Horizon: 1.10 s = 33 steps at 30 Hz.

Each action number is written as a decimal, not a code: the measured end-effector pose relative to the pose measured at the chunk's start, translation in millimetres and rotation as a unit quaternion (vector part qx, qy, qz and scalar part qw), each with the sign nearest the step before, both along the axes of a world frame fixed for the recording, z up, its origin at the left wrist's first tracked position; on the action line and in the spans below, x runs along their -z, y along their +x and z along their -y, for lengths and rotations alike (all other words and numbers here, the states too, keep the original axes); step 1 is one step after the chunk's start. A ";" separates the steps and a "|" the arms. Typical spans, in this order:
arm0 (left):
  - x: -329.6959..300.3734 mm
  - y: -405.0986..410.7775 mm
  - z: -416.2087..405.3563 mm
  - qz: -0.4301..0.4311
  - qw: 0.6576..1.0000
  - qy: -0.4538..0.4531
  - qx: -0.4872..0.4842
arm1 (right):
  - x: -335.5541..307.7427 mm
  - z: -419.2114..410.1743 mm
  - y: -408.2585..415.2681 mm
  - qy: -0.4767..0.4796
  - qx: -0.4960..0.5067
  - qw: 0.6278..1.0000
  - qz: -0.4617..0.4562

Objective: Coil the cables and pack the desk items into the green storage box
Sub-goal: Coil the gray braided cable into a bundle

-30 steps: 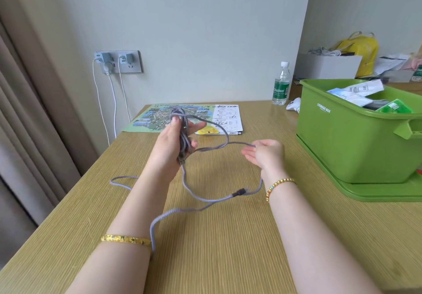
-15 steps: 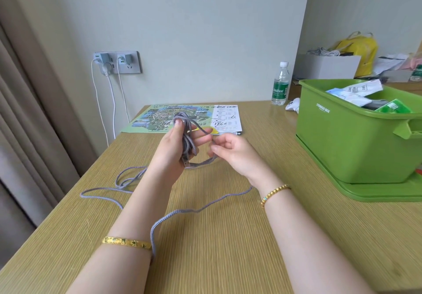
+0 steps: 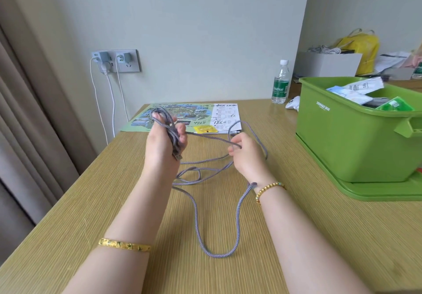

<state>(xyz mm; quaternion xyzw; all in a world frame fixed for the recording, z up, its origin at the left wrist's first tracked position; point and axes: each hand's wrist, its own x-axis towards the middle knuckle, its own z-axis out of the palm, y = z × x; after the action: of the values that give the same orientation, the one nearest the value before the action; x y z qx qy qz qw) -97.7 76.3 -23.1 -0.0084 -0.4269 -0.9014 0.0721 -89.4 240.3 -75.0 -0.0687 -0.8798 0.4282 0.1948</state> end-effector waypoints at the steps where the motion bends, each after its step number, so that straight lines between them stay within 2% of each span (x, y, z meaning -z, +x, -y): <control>1: 1.6 -2.2 1.1 0.011 1.000 -0.018 -0.009 | -0.3 -0.8 -0.1 0.028 0.010 0.999 -0.014; 3: 5.7 -6.2 2.8 0.032 0.997 -0.070 -0.020 | -3.0 -3.5 0.4 0.118 0.038 0.991 -0.052; 4: 7.7 -7.8 3.7 0.046 0.995 -0.086 -0.022 | -5.9 -3.6 0.8 0.131 0.034 0.988 -0.073; 6: 11.9 -11.3 5.9 0.064 0.990 -0.119 -0.027 | -13.3 -2.0 2.2 0.067 -0.029 0.994 -0.082; 8: 14.8 -14.0 6.6 0.062 0.986 -0.152 -0.038 | -20.5 5.2 7.9 -0.027 -0.136 0.990 -0.034; 9: 15.8 -14.8 6.4 0.059 0.984 -0.164 -0.039 | -21.7 9.9 11.2 -0.042 -0.178 0.983 -0.007; 11: 17.4 -15.1 5.0 0.052 0.976 -0.206 -0.041 | -20.6 17.7 14.6 -0.010 -0.216 0.976 0.022; 13: 20.9 -14.1 2.6 0.035 0.952 -0.302 -0.044 | -20.0 23.3 16.3 0.017 -0.233 0.972 0.021; 15: 24.2 -12.3 -0.8 0.003 0.920 -0.390 -0.043 | -21.6 25.4 17.0 -0.034 -0.247 0.968 0.001; 19: 21.5 -7.1 -5.4 -0.049 0.899 -0.434 0.030 | -28.7 18.7 16.7 -0.160 -0.210 0.961 -0.081; 23: 21.8 5.7 -4.2 -0.140 0.839 -0.497 0.171 | -28.7 3.2 11.2 -0.223 -0.041 0.966 -0.125; 24: 21.8 8.8 -5.5 -0.158 0.834 -0.495 0.186 | -27.9 0.6 10.8 -0.232 -0.016 0.965 -0.121; 25: 21.5 10.8 -7.6 -0.162 0.846 -0.472 0.189 | -27.2 -0.9 10.6 -0.239 -0.005 0.964 -0.116; 28: 20.1 8.6 -14.2 -0.112 0.928 -0.325 0.146 | -27.4 -0.5 11.5 -0.236 -0.018 0.968 -0.081; 30: 20.7 3.0 -15.3 -0.063 0.970 -0.218 0.093 | -28.1 2.6 12.7 -0.232 -0.060 0.970 -0.034; 33: 20.8 -5.7 -10.3 -0.004 0.996 -0.074 0.047 | -28.3 9.0 17.5 -0.215 -0.157 0.963 0.041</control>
<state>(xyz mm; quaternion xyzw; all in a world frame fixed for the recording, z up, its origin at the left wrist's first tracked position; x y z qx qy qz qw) -103.3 86.6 -43.8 -0.0375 -0.4914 -0.8696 0.0309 -71.9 231.3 -46.7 0.0123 -0.7738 0.6295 0.0693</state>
